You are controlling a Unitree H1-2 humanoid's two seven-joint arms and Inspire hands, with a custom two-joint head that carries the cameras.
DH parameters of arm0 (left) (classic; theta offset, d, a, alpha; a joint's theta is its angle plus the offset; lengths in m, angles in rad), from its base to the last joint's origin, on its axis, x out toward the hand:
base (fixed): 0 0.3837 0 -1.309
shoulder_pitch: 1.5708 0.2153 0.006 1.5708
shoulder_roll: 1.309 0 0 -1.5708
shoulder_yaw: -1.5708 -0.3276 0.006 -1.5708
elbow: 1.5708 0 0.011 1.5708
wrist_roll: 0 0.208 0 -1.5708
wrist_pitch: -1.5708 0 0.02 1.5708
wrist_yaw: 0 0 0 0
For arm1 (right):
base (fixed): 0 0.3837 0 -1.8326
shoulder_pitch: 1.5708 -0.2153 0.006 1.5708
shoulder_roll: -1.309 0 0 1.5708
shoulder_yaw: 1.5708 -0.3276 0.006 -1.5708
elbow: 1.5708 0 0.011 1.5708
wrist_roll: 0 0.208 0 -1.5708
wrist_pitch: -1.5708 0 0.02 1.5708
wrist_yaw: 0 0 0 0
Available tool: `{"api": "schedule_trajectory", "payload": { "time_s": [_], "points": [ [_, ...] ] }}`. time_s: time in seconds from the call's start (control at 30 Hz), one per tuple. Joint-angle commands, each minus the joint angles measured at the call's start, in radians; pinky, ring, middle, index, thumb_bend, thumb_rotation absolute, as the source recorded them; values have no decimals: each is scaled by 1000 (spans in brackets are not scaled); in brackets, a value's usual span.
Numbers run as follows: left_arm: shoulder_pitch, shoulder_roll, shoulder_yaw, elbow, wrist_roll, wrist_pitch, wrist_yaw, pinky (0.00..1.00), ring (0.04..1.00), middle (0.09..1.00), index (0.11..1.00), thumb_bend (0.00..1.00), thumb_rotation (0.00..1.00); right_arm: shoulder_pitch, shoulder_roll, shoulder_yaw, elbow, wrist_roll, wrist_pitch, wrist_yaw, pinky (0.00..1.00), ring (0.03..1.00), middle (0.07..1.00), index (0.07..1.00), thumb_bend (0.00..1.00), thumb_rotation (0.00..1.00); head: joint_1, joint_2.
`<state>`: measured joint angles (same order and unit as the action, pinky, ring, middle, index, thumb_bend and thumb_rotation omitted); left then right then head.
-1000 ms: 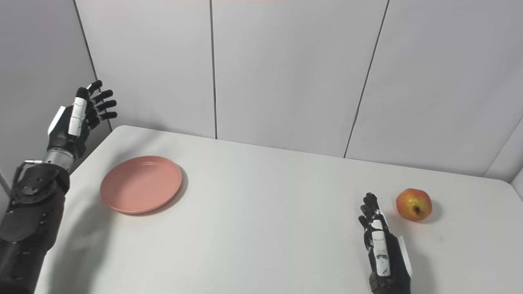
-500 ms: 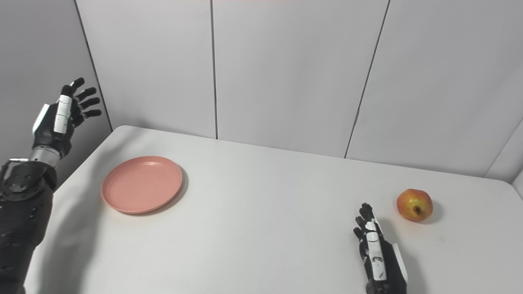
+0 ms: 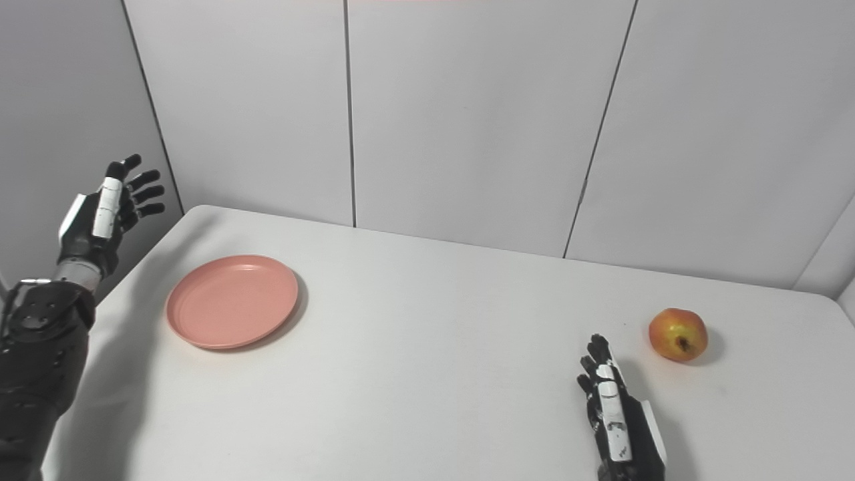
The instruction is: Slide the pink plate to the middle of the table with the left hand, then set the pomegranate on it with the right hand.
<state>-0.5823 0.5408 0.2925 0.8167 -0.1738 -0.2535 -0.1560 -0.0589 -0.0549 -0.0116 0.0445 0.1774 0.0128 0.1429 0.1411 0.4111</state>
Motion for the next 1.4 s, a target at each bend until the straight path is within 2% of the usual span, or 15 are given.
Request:
{"api": "schedule_trajectory", "payload": {
  "time_s": [0.0,0.07,0.23,0.33,0.47,0.6,0.83,1.03,1.13,1.23,1.37],
  "points": [
    [-44,8,0,4,-15,-52,-3,727,828,865,921,965,981,71,8,-1,49,5,15,0,1000,1000,994,964,674,913,-1,8],
    [-50,7,-3,50,-16,-71,-17,734,835,871,926,942,987,72,7,1,46,2,15,1,1000,1000,997,968,669,934,-2,10],
    [-99,22,-22,277,-12,-167,-74,709,805,844,889,1000,915,72,13,-1,44,7,19,-2,1000,1000,990,958,674,911,-7,15],
    [-114,21,-28,346,-9,-204,-80,694,792,823,872,1000,908,71,11,3,45,3,20,0,1000,1000,993,961,680,921,-9,16],
    [-120,12,-49,405,13,-215,-59,679,786,828,866,1000,929,71,14,1,38,3,29,-6,1000,998,987,952,694,920,-12,19],
    [-120,0,-62,408,11,-214,-44,727,808,852,891,1000,966,72,15,1,33,2,34,-9,1000,992,978,940,703,916,-12,19],
    [-112,-11,-71,398,-2,-213,-80,829,874,899,925,1000,984,71,16,-1,33,5,33,-8,1000,990,973,937,695,913,-14,25],
    [-90,-26,-66,363,-15,-215,-96,827,869,897,917,1000,991,70,14,2,39,1,22,-5,1000,987,968,930,685,916,-16,26],
    [-70,-53,-47,316,-52,-208,-125,801,860,885,918,1000,969,68,14,2,40,-1,23,-7,1000,985,965,927,690,915,-18,27],
    [-57,-65,-46,302,-73,-208,-169,819,872,894,942,1000,953,67,17,-1,40,6,29,-8,1000,979,957,922,697,902,-17,28],
    [-30,-90,-51,248,-86,-198,-182,796,876,906,948,998,940,66,17,1,39,5,30,-7,1000,975,951,924,702,908,-21,29]
  ]
}}
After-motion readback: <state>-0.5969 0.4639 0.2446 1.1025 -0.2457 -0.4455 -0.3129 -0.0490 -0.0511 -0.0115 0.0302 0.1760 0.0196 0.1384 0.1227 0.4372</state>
